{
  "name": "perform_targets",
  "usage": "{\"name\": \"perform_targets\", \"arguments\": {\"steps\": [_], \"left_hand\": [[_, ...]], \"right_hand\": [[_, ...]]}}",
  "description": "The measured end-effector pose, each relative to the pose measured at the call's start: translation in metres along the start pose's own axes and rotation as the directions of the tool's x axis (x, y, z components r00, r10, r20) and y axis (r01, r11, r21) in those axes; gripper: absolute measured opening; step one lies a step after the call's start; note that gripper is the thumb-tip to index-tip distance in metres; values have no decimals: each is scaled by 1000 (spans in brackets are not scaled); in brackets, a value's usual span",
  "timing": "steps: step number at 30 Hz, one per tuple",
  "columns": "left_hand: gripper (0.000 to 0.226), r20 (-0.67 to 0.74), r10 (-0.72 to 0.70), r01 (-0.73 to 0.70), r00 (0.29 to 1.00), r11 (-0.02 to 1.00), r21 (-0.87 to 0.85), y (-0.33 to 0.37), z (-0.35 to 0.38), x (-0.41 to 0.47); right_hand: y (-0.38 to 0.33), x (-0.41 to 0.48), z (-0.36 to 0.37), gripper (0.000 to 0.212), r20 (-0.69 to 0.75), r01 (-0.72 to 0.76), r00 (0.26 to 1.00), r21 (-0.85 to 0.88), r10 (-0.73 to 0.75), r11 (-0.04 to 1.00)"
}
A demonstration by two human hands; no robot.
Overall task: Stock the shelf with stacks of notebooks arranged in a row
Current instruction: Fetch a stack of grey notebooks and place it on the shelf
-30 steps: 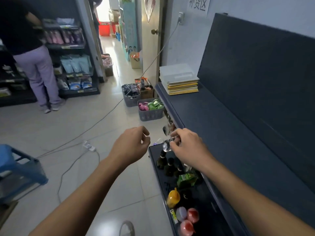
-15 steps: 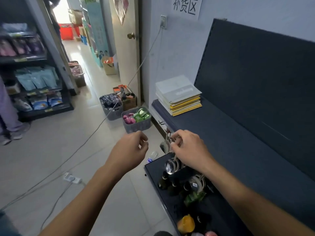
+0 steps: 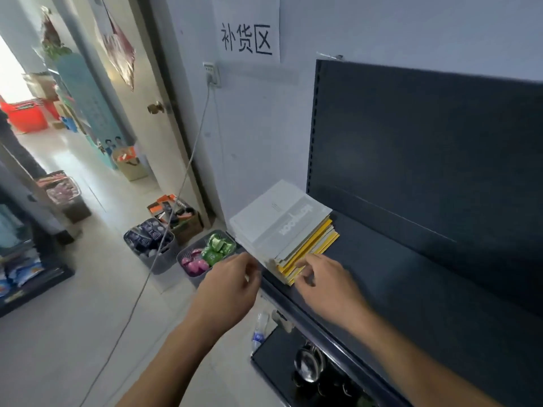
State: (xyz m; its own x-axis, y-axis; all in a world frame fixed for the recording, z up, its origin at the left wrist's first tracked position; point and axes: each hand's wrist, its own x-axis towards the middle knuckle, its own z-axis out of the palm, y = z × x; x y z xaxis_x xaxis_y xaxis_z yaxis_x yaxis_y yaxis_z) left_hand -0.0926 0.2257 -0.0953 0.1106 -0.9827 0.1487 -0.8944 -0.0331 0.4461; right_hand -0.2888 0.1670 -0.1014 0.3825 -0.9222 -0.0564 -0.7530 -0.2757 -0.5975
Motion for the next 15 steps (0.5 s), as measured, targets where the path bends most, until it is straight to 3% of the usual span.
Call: {"name": "perform_targets", "arguments": {"steps": [11,15], "left_hand": [[20,20,142,-143,990,989,23,-9,4,144],[29,62,188,-194,980,974,117,-22,9,188]], "right_hand": [[22,72,-8,26,-107,-185,976,37,188,982],[17,94,-6,30,-157,-295,941,58,301,954]]}}
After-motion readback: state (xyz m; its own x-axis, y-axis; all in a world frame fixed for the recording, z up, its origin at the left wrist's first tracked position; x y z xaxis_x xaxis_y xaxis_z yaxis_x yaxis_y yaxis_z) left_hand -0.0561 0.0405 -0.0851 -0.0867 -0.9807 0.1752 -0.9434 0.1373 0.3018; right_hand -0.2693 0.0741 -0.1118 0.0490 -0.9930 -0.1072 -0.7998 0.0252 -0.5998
